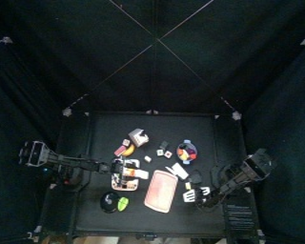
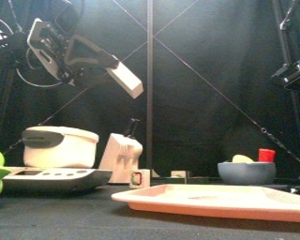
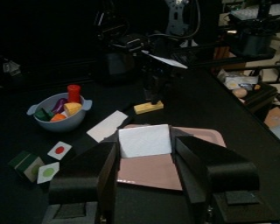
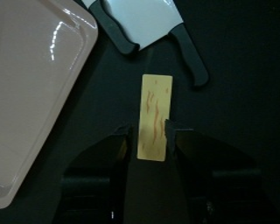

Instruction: Hand over rice piece

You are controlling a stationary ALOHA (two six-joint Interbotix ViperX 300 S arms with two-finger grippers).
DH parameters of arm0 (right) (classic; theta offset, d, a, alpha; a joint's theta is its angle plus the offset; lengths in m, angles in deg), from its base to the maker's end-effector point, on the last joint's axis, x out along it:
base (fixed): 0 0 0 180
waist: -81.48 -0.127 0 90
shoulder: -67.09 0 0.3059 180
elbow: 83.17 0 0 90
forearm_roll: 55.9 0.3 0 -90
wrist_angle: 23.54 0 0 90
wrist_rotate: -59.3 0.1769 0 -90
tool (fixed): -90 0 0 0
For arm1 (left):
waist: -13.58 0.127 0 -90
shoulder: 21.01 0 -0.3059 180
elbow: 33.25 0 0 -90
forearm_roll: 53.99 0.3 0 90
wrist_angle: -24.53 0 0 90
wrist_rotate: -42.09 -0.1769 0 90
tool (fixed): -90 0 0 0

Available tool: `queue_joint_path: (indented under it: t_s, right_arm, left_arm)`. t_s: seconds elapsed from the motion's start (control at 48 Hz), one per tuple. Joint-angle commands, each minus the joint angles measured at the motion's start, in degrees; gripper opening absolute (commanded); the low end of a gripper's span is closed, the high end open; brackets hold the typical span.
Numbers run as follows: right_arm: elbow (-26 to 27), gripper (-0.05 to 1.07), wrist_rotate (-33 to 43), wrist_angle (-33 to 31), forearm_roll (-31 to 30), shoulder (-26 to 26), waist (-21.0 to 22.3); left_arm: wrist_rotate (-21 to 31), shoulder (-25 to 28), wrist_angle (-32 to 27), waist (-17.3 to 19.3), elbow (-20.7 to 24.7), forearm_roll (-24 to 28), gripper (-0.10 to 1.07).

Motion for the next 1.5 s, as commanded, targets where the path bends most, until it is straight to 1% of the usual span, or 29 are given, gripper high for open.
queue_joint_path:
  t_s: [0.0,0.104,0.25,0.271,0.375,0.521,0.625,0.708,0.771,0.875,1.062,1.146,1.312,1.396,1.479]
  right_arm:
    - [1.5,0.74,-0.1,0.8,-3.7,-2.2,0.3]
    - [2.5,0.74,-0.1,1.3,-10.5,-3.3,1.1]
    - [3.1,0.74,-0.1,1.4,-22.3,-5.2,2.1]
    - [3.2,0.74,-0.2,1.4,-25.1,-5.7,2.5]
    - [2.9,0.74,-0.2,1.4,-35.3,-7.4,4.0]
    - [2.5,0.74,-0.2,1.8,-50.1,-8.8,6.9]
    - [2.8,0.74,-0.2,4.8,-58.7,-8.4,9.1]
    - [3.2,0.74,-0.2,9.2,-65.4,-7.8,11.3]
    - [3.4,0.74,-0.2,12.2,-68.9,-7.6,13.0]
    - [3.6,0.75,-0.2,15.7,-72.9,-7.6,15.6]
    - [4.1,0.78,-0.2,20.7,-76.6,-6.6,18.9]
    - [4.7,0.81,-0.1,22.5,-78.3,-6.2,20.1]
    - [6.9,0.93,-0.1,26.6,-81.3,-5.7,22.6]
    - [7.7,0.98,-0.1,28.9,-81.9,-5.3,23.6]
    - [8.7,1.00,-0.1,31.5,-82.0,-4.6,24.3]
  left_arm:
    - [0.1,-0.7,0.4,-0.1,0.7,-0.1,0.51]
    - [0.0,-0.7,0.4,-0.1,0.8,-0.1,0.51]
    - [0.2,-0.7,0.4,-0.2,1.0,-0.1,0.51]
    - [0.2,-0.7,0.4,-0.3,1.0,-0.1,0.51]
    - [0.4,-0.6,0.4,-0.4,1.5,-0.2,0.51]
    - [0.4,-0.2,0.4,-0.8,2.6,-2.2,0.51]
    - [0.4,0.5,0.4,-1.6,3.5,-4.2,0.51]
    - [0.4,1.1,0.4,-2.0,4.2,-6.0,0.51]
    - [0.4,1.6,0.3,-2.3,4.7,-7.5,0.51]
    - [0.4,2.1,0.4,-3.0,5.2,-10.1,0.51]
    - [1.8,2.1,0.3,-4.7,5.6,-14.8,0.51]
    - [3.1,2.1,0.2,-5.1,6.1,-15.6,0.51]
    - [4.0,2.2,-0.2,-5.6,6.1,-13.5,0.51]
    - [4.0,2.2,-0.2,-5.7,6.1,-10.5,0.51]
    - [4.0,2.2,-0.2,-5.8,6.2,-6.1,0.51]
